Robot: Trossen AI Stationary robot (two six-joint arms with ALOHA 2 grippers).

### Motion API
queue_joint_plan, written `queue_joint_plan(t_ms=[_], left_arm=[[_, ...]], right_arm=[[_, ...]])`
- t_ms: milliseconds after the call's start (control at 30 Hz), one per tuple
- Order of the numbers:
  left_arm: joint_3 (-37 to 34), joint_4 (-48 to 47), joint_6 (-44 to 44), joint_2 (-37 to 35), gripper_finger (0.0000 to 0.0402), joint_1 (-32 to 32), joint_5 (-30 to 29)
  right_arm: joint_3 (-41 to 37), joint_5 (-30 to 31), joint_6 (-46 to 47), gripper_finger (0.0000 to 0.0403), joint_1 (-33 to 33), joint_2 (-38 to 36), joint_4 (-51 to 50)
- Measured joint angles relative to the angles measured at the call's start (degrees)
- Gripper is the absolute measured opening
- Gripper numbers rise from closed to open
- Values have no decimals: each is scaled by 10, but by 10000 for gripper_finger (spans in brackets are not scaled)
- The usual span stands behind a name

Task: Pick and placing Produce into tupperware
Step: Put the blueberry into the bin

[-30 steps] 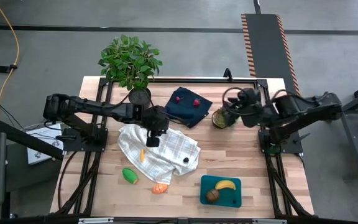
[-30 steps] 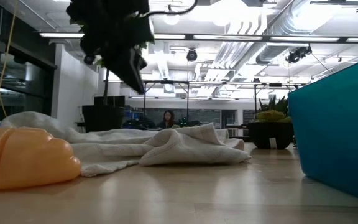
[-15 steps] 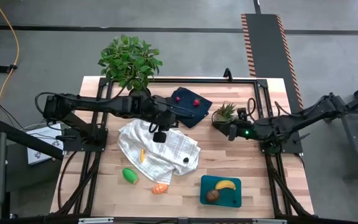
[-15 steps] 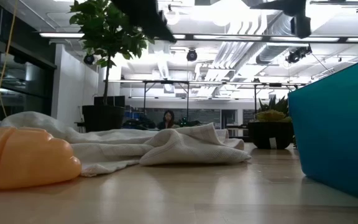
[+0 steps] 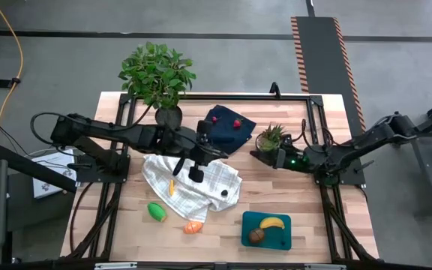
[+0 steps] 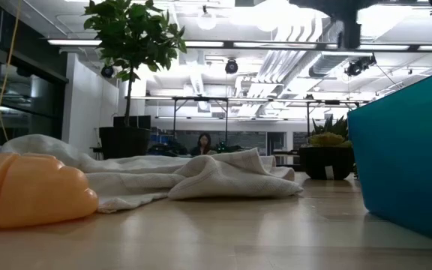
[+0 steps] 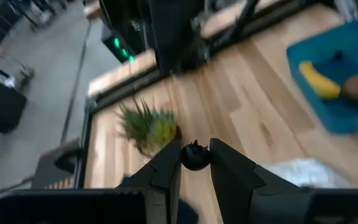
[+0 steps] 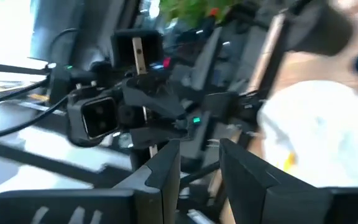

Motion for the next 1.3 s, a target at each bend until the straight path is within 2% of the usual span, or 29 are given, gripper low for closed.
queue_joint_plan(t_ms=[200, 600, 1033, 1300], left_arm=[[11, 33, -25, 0, 72, -4, 0], [11, 52, -62, 0, 72, -20, 15], [11, 89, -78, 0, 72, -30, 19], [11, 89, -78, 0, 72, -30, 19]], right_arm=[[0, -74, -26, 103, -15, 74, 164], [10, -100, -17, 103, -19, 196, 341], [43, -133, -44, 105, -29, 226, 353], [44, -135, -55, 163, -30, 226, 356]])
